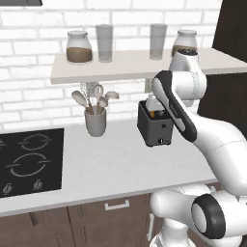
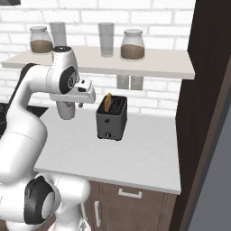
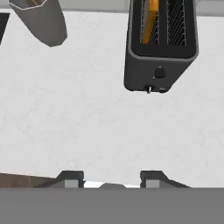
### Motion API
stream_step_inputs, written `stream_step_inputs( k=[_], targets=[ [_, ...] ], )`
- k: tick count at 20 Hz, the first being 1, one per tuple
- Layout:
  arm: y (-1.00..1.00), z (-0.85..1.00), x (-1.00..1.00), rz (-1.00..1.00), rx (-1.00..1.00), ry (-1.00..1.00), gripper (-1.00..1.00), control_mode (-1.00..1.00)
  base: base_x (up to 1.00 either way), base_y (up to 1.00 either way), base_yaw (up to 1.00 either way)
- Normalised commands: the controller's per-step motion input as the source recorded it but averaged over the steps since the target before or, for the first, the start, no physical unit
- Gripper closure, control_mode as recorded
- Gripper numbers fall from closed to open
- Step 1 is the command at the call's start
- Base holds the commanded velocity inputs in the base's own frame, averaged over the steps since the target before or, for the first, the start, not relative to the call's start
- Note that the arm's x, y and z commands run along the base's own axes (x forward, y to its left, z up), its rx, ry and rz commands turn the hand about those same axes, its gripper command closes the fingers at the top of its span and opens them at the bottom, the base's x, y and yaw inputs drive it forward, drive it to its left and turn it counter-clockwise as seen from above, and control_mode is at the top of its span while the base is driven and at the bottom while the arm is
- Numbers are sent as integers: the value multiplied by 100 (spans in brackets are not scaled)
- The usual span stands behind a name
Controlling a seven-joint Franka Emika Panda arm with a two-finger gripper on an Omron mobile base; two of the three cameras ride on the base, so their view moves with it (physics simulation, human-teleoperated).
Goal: Start the toaster. Once the lever pops up, take the bread to the plate on the dining counter.
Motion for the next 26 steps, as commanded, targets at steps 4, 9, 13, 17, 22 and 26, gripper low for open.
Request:
stream_step_inputs(
  k=[4, 9, 13, 17, 22, 26],
  targets=[
    [0, 0, -4, 0, 0, 0, -100, -100, 0, 0, 0],
    [-35, -12, -5, 0, 0, -1, -100, -100, 0, 0, 0],
    [-71, -22, 0, -3, 0, -2, -100, -100, 0, 0, 0],
    [-55, -24, 1, -4, 0, -6, -100, -100, 0, 0, 0],
    [-22, -26, 18, -1, 0, -9, -100, -100, 0, 0, 0],
    [0, -33, 52, 0, 0, -4, 100, -100, 0, 0, 0]
  ],
)
